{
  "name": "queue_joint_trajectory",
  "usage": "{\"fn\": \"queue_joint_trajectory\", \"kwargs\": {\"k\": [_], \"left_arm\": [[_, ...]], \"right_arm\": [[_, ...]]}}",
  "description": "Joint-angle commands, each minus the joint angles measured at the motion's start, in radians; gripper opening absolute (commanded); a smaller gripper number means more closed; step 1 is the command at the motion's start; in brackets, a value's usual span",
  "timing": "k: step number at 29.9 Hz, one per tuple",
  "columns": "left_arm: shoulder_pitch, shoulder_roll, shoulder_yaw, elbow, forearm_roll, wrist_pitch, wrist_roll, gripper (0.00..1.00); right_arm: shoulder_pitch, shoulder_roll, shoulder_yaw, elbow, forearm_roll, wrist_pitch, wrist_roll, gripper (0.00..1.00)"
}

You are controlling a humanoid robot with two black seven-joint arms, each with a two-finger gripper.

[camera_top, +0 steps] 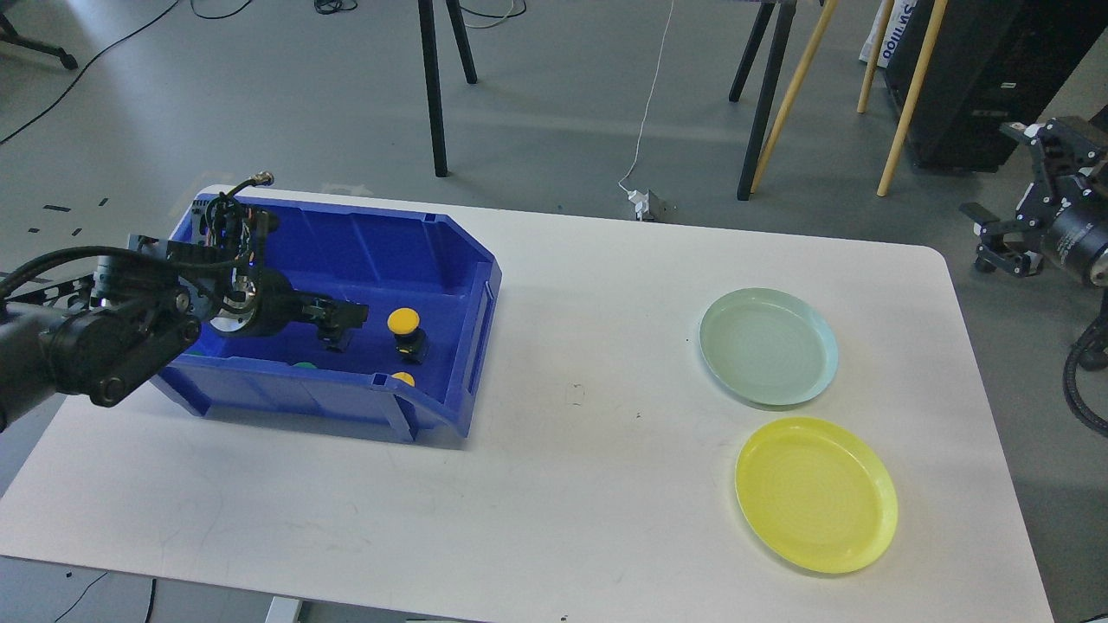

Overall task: Pass button and place on color plate
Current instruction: 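Reach the left gripper into the bin and grasp the green button, then lift the green button out of the bin with the left gripper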

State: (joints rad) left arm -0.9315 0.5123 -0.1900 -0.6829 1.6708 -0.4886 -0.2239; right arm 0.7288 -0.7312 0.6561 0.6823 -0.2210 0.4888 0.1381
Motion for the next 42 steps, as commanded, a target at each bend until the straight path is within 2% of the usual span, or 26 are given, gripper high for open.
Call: {"fn": "queue_joint_trajectory", "kwargs": {"k": [1, 13, 16, 24, 26, 30, 34, 39, 42], "left_arm": [[0.002, -0.021, 0.0, 0.037, 0.0, 0.0, -0.008, 1.0], [0.0, -0.093, 0.001, 0.17, 0.003, 0.0, -0.045, 1.0], [0.002, -0.104, 0.001, 0.184, 0.004, 0.0, -0.052, 0.97], [-0.001, -0.107, 0.08, 0.189, -0.002, 0.064, -0.084, 0.77], [-0.001, -0.106, 0.081, 0.189, 0.003, 0.065, -0.091, 0.63], [-0.001, -0.106, 0.081, 0.19, -0.002, 0.068, -0.092, 0.4], [-0.001, -0.107, 0.08, 0.223, -0.005, 0.068, -0.095, 0.27], [-0.007, -0.106, 0.08, 0.226, -0.011, 0.071, -0.114, 0.23], [-0.016, -0.098, 0.078, 0.223, -0.011, 0.074, -0.143, 0.23]], "right_arm": [[-0.003, 0.003, -0.001, -0.001, -0.001, 0.0, 0.0, 0.99], [0.0, 0.019, 0.0, -0.003, -0.029, 0.0, 0.0, 0.99], [0.001, 0.019, 0.0, -0.004, -0.029, 0.0, 0.001, 0.99], [0.001, 0.033, 0.0, -0.004, -0.032, 0.0, 0.001, 0.99], [0.001, 0.033, 0.0, -0.004, -0.034, 0.0, 0.001, 0.99], [0.001, 0.033, 0.0, -0.004, -0.034, 0.0, 0.001, 0.99], [0.001, 0.038, 0.0, -0.004, -0.034, 0.0, 0.001, 0.99], [0.003, 0.039, 0.0, -0.004, -0.034, 0.0, 0.001, 0.99], [0.003, 0.045, 0.0, -0.004, -0.035, 0.0, 0.001, 0.99]]}}
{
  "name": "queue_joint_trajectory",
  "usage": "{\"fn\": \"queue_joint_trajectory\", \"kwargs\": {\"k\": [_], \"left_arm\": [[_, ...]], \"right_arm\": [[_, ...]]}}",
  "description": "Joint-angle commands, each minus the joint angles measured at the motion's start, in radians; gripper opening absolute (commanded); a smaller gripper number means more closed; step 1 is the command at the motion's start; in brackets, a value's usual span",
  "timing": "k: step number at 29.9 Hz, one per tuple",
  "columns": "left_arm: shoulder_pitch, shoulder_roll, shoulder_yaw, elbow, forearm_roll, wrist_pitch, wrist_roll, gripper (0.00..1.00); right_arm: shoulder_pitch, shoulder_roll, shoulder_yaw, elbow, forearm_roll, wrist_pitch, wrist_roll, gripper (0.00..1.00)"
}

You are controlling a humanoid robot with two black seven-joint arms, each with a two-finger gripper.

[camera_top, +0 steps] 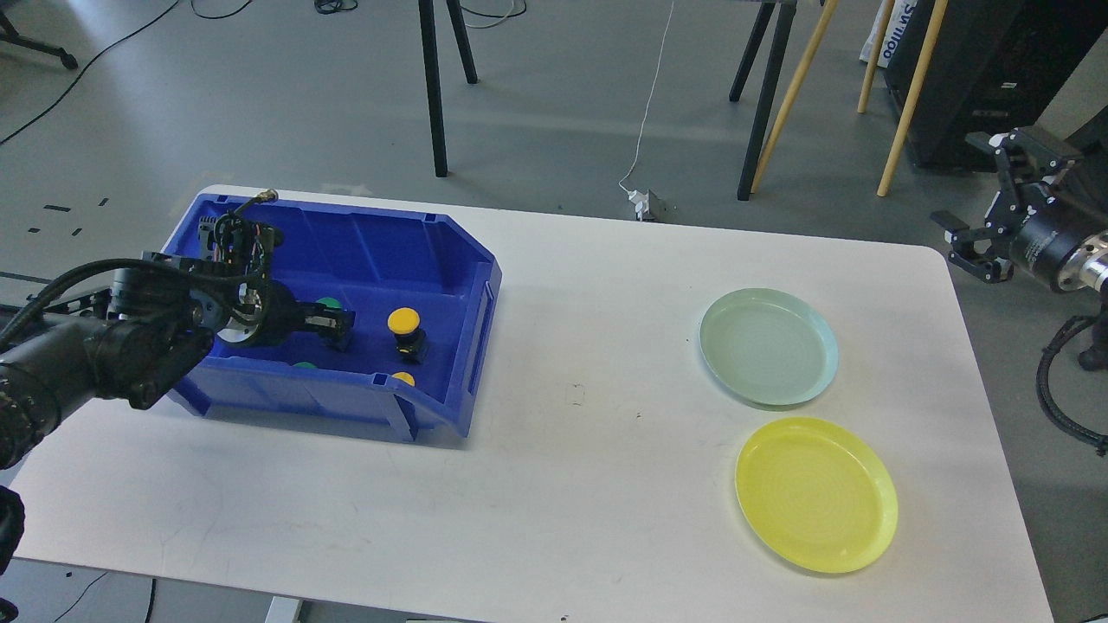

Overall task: Pass button and place on color plate
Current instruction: 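Lift the green button out of the bin with the left gripper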

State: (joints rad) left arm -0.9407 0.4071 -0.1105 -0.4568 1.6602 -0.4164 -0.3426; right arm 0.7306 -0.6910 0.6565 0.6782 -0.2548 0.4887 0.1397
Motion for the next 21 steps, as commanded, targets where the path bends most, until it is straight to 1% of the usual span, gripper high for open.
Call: {"fn": "queue_joint_trajectory", "kwargs": {"k": [1, 4, 7, 11, 14, 17, 19, 21], "left_arm": [[-0.007, 0.013, -0.003, -0.009, 0.001, 0.002, -0.036, 0.23], [-0.021, 0.07, -0.014, -0.029, -0.01, -0.002, -0.075, 0.23], [-0.044, 0.152, -0.018, -0.098, -0.049, -0.007, -0.092, 0.24], [-0.075, 0.269, -0.018, -0.236, -0.134, -0.013, -0.092, 0.24], [-0.108, 0.334, -0.026, -0.336, -0.212, -0.016, -0.085, 0.25], [-0.142, 0.396, -0.055, -0.44, -0.301, -0.047, -0.076, 0.25], [-0.17, 0.423, -0.08, -0.489, -0.339, -0.072, -0.073, 0.26], [-0.205, 0.426, -0.13, -0.513, -0.393, -0.072, -0.073, 0.26]], "right_arm": [[0.001, 0.008, 0.0, 0.0, -0.004, 0.0, 0.0, 0.99], [0.004, 0.013, 0.0, 0.0, -0.015, 0.0, 0.0, 0.99], [0.015, 0.027, -0.001, -0.006, -0.017, 0.0, 0.001, 0.99], [0.018, 0.036, -0.001, -0.006, -0.018, 0.0, 0.003, 0.99], [0.03, 0.044, -0.001, -0.005, -0.032, 0.0, 0.003, 0.99], [0.046, 0.057, -0.001, -0.005, -0.049, 0.0, 0.003, 0.99], [0.047, 0.059, 0.0, -0.002, -0.049, 0.0, 0.009, 0.99], [0.056, 0.062, 0.0, 0.0, -0.05, 0.0, 0.027, 0.99]]}}
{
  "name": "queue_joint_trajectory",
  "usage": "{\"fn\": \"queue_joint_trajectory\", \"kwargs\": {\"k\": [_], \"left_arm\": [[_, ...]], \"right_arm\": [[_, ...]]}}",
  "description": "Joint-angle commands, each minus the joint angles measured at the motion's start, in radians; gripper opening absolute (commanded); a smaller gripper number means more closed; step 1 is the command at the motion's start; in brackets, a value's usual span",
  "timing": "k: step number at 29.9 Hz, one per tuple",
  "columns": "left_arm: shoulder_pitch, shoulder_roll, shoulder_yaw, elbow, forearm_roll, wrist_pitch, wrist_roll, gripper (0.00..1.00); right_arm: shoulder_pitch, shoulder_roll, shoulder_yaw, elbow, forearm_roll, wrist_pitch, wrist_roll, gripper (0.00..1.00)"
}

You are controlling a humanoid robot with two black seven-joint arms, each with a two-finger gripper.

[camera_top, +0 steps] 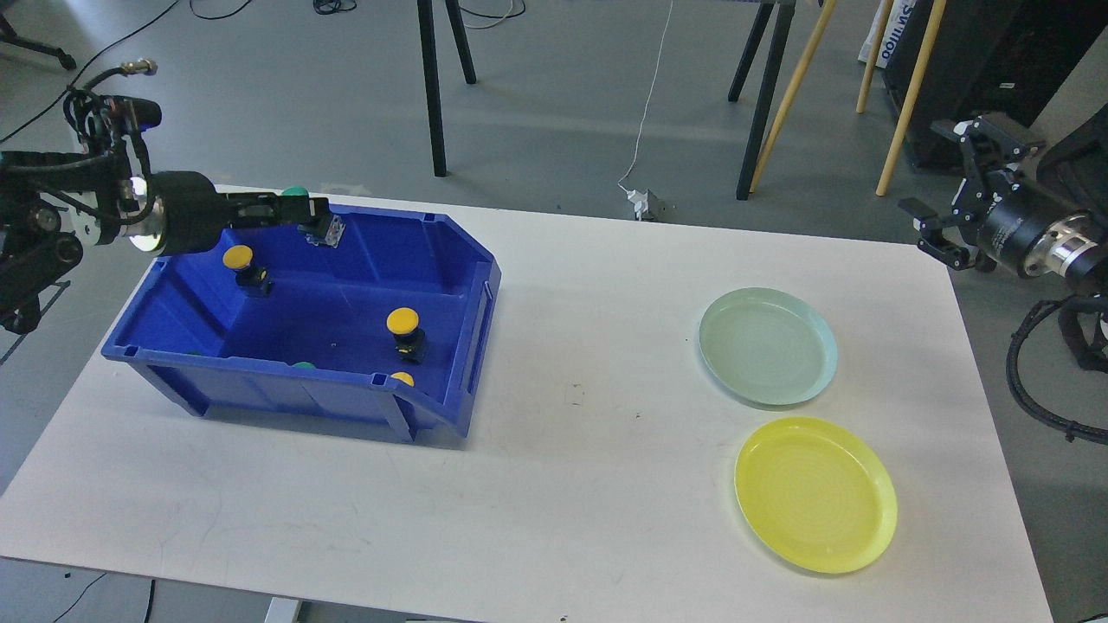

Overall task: Pass button and place on color plate
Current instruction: 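Lift the green button out of the bin with the left gripper, then pass the green button from the left gripper to the right gripper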

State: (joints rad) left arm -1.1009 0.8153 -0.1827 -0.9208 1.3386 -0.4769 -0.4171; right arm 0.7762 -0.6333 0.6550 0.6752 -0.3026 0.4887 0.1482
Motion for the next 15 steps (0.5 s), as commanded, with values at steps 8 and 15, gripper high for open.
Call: {"fn": "queue_joint_trajectory", "kwargs": {"k": [8, 15], "left_arm": [[-0.114, -0.135, -0.213, -0.035, -0.363, -0.012, 0.066, 0.27], [-0.185, -0.382, -0.196, 0.068, -0.501, -0.012, 0.144, 0.28]], "right_arm": [[0.037, 0.052, 0.005, 0.04, -0.001, 0.0, 0.07, 0.99], [0.069, 0.092, 0.006, 0.142, -0.003, -0.022, 0.07, 0.99]]}}
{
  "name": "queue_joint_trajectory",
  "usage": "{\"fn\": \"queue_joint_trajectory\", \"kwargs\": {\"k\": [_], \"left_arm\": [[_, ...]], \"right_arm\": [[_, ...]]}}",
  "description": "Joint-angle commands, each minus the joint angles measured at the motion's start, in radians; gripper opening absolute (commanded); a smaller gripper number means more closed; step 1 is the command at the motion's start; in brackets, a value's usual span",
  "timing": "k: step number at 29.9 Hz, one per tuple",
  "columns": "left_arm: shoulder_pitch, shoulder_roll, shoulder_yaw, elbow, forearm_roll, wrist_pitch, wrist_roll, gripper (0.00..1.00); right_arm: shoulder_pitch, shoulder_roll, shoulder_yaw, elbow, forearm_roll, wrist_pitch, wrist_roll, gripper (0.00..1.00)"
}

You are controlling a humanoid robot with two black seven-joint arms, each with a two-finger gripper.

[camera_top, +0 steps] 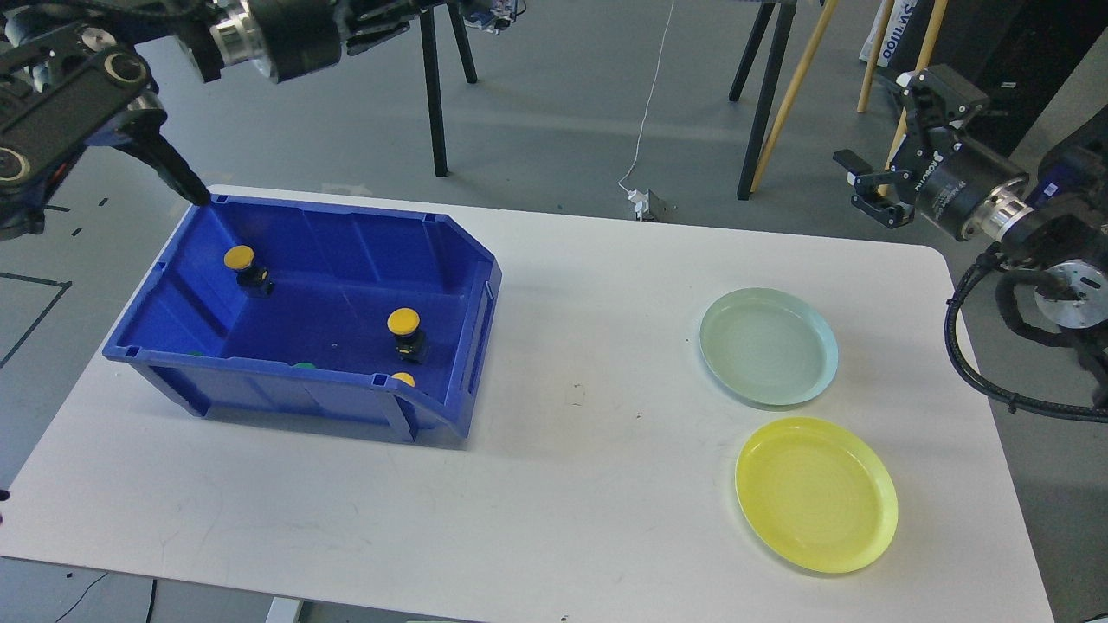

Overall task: Pass button and place on color plate
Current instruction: 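Pass the green button from the left gripper to the right gripper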

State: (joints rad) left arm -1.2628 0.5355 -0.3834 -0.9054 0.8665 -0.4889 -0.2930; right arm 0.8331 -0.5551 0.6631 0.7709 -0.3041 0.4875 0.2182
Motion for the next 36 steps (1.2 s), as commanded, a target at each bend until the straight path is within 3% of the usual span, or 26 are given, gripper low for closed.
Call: {"fn": "queue_joint_trajectory", "kwargs": {"k": [1, 6, 12, 33, 36], "left_arm": [[-0.029, -0.141, 0.005, 0.072, -0.034, 0.0, 0.025, 0.28], [-0.03, -0.244, -0.002, 0.14, -0.082, 0.0, 0.034, 0.28], [-0.023, -0.31, 0.003, 0.191, -0.23, 0.0, 0.094, 0.28], [-0.033, -0.443, -0.011, 0.296, -0.287, 0.0, 0.114, 0.28], [-0.033, -0.445, -0.009, 0.296, -0.368, 0.0, 0.144, 0.28]], "right_arm": [[0.015, 0.017, -0.002, 0.068, -0.001, -0.033, 0.0, 0.99], [0.035, 0.053, 0.0, 0.142, -0.003, -0.107, 0.0, 0.99], [0.08, 0.098, 0.001, 0.154, -0.023, -0.155, 0.003, 0.99], [0.144, 0.26, -0.003, 0.154, -0.104, -0.224, 0.012, 0.97], [0.146, 0.267, -0.003, 0.154, -0.105, -0.225, 0.027, 0.95]]}}
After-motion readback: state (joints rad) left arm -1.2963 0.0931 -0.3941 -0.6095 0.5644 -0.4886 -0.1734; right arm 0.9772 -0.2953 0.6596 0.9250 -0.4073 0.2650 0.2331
